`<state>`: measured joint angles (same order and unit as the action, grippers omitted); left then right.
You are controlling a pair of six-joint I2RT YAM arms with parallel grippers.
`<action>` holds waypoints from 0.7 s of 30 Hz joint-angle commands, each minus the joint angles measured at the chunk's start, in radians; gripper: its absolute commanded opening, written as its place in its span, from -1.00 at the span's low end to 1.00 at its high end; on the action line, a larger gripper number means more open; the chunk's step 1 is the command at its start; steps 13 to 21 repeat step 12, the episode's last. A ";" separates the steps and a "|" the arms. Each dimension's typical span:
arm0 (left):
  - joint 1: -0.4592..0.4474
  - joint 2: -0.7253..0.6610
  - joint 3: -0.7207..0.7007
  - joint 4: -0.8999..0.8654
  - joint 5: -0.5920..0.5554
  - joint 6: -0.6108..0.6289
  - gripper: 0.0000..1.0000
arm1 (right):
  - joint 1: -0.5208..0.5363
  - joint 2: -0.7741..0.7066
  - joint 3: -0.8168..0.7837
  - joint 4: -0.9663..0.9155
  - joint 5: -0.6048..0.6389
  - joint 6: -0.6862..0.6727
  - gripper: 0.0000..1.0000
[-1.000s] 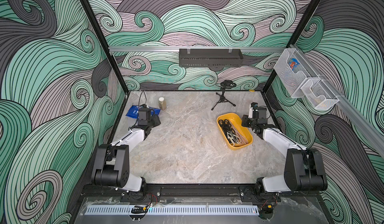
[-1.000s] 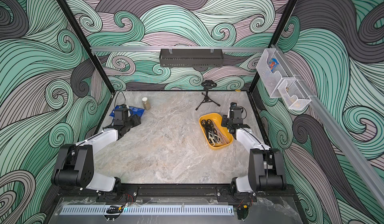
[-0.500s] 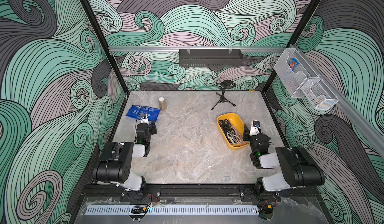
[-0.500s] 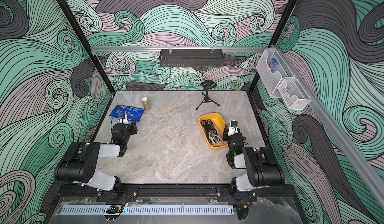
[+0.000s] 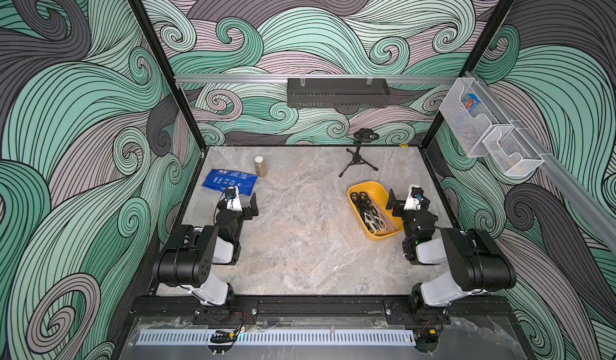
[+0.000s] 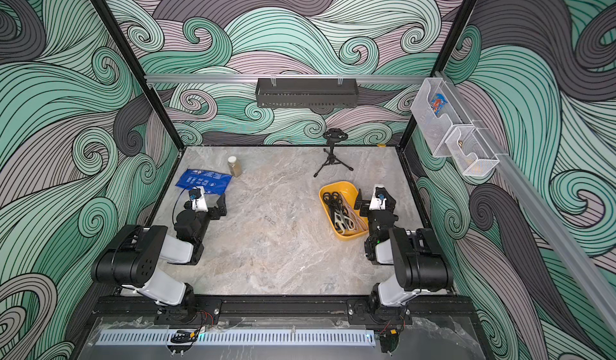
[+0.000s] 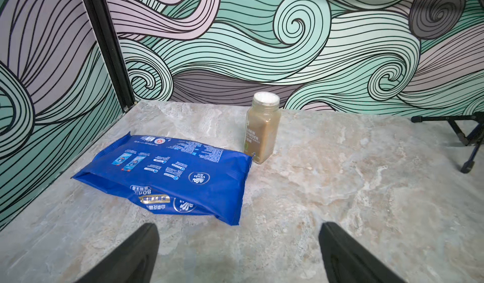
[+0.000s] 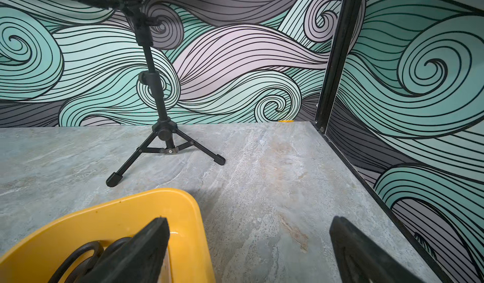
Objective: Put the scissors into the storage box
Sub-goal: Reset both arms
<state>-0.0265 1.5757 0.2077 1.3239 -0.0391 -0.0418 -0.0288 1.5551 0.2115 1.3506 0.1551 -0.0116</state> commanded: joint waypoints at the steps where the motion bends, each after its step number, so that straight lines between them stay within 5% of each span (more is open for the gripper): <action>1: 0.007 0.006 0.004 0.059 0.019 0.016 0.97 | -0.003 -0.002 -0.001 0.010 -0.011 0.012 1.00; 21: 0.008 0.007 0.007 0.055 0.018 0.016 0.85 | -0.006 0.000 0.000 0.009 -0.024 0.010 1.00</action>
